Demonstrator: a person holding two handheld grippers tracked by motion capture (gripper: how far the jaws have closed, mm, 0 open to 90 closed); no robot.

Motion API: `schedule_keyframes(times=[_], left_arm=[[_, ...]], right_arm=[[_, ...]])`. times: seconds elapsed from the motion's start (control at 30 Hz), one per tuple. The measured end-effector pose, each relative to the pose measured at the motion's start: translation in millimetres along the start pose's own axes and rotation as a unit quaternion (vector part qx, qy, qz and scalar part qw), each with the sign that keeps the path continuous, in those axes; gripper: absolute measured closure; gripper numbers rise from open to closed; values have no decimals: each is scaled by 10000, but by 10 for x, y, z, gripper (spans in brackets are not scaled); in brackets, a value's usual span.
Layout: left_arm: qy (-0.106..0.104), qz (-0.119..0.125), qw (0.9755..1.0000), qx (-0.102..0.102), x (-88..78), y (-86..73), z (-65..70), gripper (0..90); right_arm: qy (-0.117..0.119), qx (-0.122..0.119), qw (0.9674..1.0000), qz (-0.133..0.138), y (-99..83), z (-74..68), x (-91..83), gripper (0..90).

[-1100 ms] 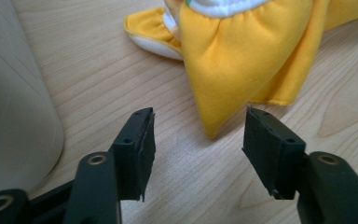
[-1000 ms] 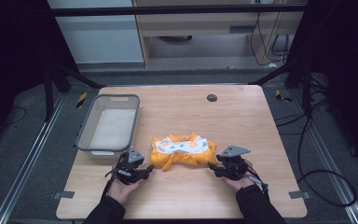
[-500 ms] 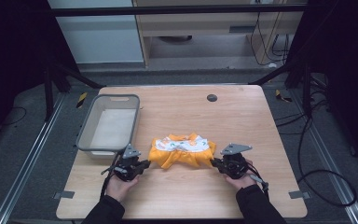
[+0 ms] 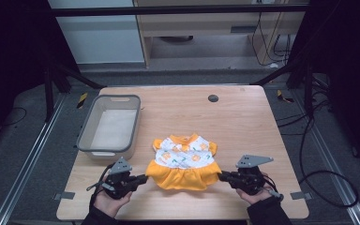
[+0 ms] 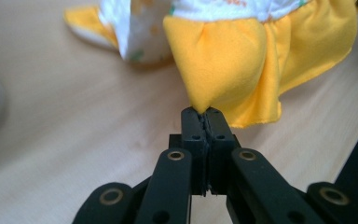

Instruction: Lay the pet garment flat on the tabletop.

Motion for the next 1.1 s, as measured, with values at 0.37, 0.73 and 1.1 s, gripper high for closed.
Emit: schedule_keyframes(times=[0.37, 0.73, 1.1], left_arm=[[366, 22, 9993, 46, 96, -90, -22, 611], [722, 1036, 9918, 185, -251, 360, -163, 427], [1048, 1059, 9882, 349, 234, 998, -411, 475]], right_arm=[[-443, -21, 9980, -452, -241, 52, 195, 687], [-730, -44, 9955, 598, 159, 182, -18, 514], [-1060, 178, 9917, 705, 601, 626, 387, 458]])
Point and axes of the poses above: each handheld gripper's, and its own axes: x roughly forward along the jaws, y roughly out of its top, z roughly to its right, the point moved 6 cm from there along x, roughly forward along the jaws, and after that the axes turned 3 degrees about -x, right-handed, at the moved point
